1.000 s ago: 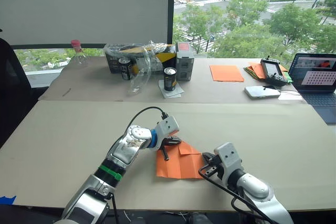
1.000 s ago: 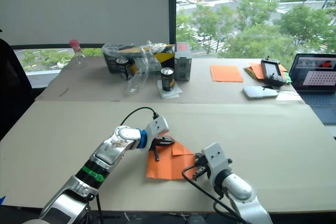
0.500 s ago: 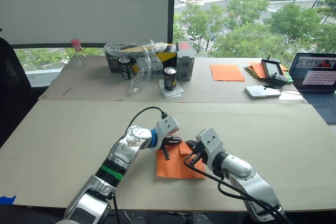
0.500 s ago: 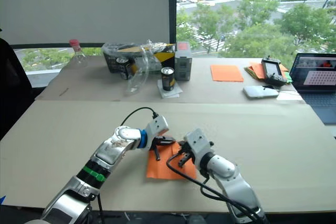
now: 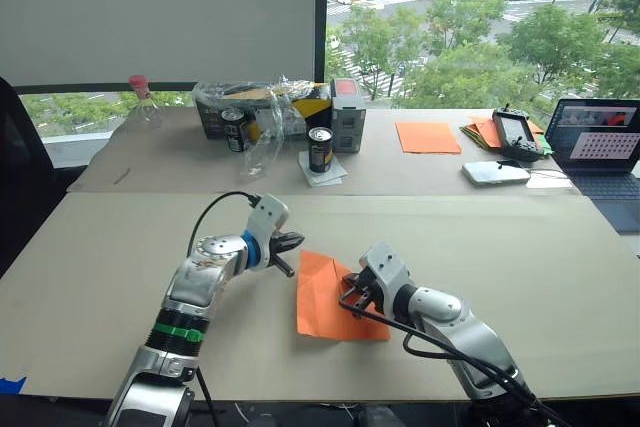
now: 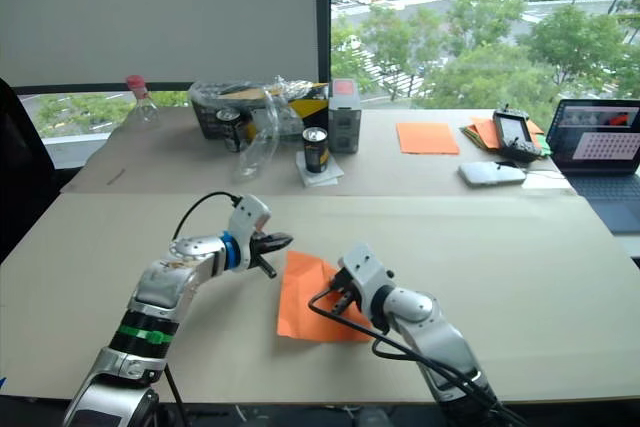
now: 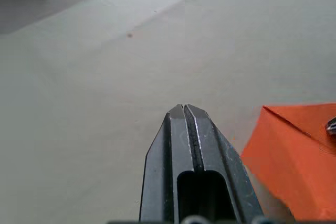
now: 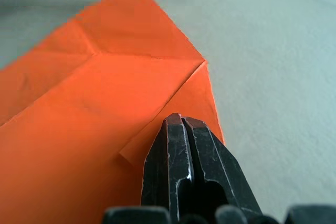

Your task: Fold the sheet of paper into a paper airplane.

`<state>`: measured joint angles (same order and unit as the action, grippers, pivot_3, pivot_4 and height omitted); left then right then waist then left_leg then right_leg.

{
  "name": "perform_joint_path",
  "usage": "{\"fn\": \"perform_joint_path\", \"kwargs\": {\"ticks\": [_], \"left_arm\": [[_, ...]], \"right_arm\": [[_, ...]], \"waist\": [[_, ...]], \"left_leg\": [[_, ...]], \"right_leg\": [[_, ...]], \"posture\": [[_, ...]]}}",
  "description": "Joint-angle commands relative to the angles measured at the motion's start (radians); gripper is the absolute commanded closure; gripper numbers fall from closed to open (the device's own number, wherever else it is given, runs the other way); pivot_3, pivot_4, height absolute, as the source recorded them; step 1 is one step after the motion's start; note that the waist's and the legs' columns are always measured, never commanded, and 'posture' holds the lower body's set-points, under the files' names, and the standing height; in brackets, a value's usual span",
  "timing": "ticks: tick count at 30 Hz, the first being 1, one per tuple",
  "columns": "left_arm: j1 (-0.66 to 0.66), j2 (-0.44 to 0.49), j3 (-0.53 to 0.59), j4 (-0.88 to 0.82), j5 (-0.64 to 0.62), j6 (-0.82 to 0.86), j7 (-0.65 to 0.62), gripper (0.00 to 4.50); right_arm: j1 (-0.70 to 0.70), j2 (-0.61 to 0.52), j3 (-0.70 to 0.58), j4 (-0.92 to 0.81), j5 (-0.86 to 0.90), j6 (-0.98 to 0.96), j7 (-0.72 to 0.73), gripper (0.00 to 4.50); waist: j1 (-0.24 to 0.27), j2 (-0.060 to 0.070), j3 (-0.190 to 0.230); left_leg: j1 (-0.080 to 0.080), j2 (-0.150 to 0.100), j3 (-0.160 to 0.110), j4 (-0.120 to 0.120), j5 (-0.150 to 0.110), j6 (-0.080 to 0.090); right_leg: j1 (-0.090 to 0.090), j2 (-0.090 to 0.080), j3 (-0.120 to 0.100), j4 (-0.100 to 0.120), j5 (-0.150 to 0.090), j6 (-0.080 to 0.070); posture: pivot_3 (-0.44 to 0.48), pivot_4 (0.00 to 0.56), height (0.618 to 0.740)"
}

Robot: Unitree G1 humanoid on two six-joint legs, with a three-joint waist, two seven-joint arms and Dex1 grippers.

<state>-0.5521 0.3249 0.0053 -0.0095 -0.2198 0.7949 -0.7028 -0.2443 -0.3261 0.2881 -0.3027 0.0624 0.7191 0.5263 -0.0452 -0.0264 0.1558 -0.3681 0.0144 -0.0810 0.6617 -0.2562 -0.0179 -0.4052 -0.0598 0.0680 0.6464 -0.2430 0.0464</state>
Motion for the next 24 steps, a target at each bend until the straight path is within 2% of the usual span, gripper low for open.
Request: {"fn": "perform_joint_path", "kwargs": {"ticks": [1,3,4,6,7,8,10,12,16,22,24], "left_arm": [[0.04,0.015,0.081,-0.221,-0.141,0.168,0.01,4.24],[0.093,0.024,0.106,-0.315,-0.192,0.256,0.032,3.66],[0.114,0.013,0.124,-0.347,-0.216,0.289,0.053,3.55],[0.154,0.003,0.133,-0.391,-0.229,0.313,0.093,2.46],[0.179,0.001,0.126,-0.403,-0.218,0.311,0.118,2.46],[0.199,-0.006,0.127,-0.412,-0.218,0.321,0.137,1.95],[0.225,-0.029,0.139,-0.426,-0.249,0.359,0.166,1.3],[0.231,-0.068,0.168,-0.432,-0.284,0.404,0.202,1.3],[0.245,-0.102,0.168,-0.402,-0.274,0.42,0.27,1.3],[0.224,-0.159,0.211,-0.355,-0.332,0.443,0.31,1.3],[0.218,-0.154,0.205,-0.339,-0.343,0.441,0.302,1.87]], "right_arm": [[-0.017,0.006,0.061,0.058,0.012,0.019,0.04,4.5],[-0.034,0.009,0.071,0.072,0.013,0.018,0.052,4.5],[-0.038,0.009,0.073,0.078,0.012,0.015,0.057,4.5],[-0.044,0.007,0.075,0.085,0.012,0.013,0.066,4.5],[-0.044,0.005,0.076,0.085,0.012,0.014,0.069,4.5],[-0.044,0.004,0.076,0.084,0.013,0.015,0.072,4.5],[-0.043,0.001,0.076,0.082,0.015,0.017,0.075,4.5],[-0.042,0.001,0.076,0.081,0.015,0.018,0.076,4.5],[-0.037,-0.004,0.074,0.072,0.016,0.022,0.083,4.5],[-0.034,-0.005,0.072,0.069,0.012,0.021,0.081,4.5],[-0.036,-0.009,0.07,0.068,0.005,0.015,0.076,4.5]], "waist": [[-0.004,0.0,0.0],[-0.012,0.0,0.0],[-0.016,0.0,0.0],[-0.019,0.0,0.0],[-0.018,0.0,0.0],[-0.019,0.0,0.0],[-0.019,0.0,0.0],[-0.019,0.0,0.0],[-0.019,0.0,0.0],[-0.018,0.0,0.0],[-0.018,0.0,0.0]], "left_leg": [[0.0,0.0,0.0,0.0,0.0,0.0],[0.001,0.0,0.0,-0.001,0.0,0.0],[0.001,0.0,0.0,-0.001,0.0,0.0],[0.002,0.001,-0.001,-0.002,0.0,0.0],[0.002,0.001,-0.001,-0.002,0.0,0.0],[0.002,0.001,-0.001,-0.002,0.0,0.0],[0.002,0.001,0.0,-0.002,0.0,0.0],[0.002,0.001,0.0,-0.002,0.0,0.0],[0.002,0.0,0.0,-0.002,0.0,0.0],[0.002,0.0,0.0,-0.002,0.0,0.0],[0.002,0.0,0.0,-0.002,0.0,0.0]], "right_leg": [[0.0,0.0,0.0,0.0,0.0,0.0],[0.0,0.0,0.0,0.0,0.0,0.0],[0.0,0.0,0.0,0.0,0.0,0.0],[0.0,0.001,0.0,0.001,0.0,0.0],[0.0,0.001,0.0,0.001,0.0,0.0],[0.0,0.001,0.0,0.001,0.0,0.0],[0.001,0.001,0.0,0.001,0.0,0.0],[0.001,0.001,0.0,0.0,0.0,0.0],[0.001,0.001,0.0,0.0,0.0,0.0],[0.001,0.0,0.0,0.0,0.0,-0.001],[0.0,0.0,0.0,0.0,0.0,-0.001]], "posture": [[0.0,0.15,0.72],[0.0,0.15,0.72],[0.0,0.15,0.72],[0.0,0.15,0.72],[0.0,0.15,0.72],[0.0,0.15,0.72],[0.0,0.15,0.72],[0.0,0.15,0.72],[0.0,0.15,0.72],[0.0,0.15,0.72],[0.0,0.15,0.72]]}}
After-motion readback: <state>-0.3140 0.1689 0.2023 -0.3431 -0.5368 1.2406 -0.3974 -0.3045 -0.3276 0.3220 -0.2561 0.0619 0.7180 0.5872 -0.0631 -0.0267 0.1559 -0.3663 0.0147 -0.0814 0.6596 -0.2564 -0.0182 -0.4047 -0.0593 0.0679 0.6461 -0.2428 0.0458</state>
